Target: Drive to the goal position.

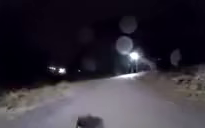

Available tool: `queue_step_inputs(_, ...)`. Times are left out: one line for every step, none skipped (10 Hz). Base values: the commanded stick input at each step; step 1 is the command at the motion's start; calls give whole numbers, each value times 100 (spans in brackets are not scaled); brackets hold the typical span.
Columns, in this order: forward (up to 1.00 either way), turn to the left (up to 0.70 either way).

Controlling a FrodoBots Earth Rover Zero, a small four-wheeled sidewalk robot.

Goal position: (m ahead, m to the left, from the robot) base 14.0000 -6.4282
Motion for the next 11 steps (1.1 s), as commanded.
queue_step_inputs(100, 0)
queue_step_inputs(100, 0)
queue_step_inputs(100, 0)
queue_step_inputs(100, 0)
queue_step_inputs(100, 0)
queue_step_inputs(100, 0)
queue_step_inputs(100, 0)
queue_step_inputs(100, 0)
queue_step_inputs(100, 0)
queue_step_inputs(100, 0)
queue_step_inputs(100, 0)
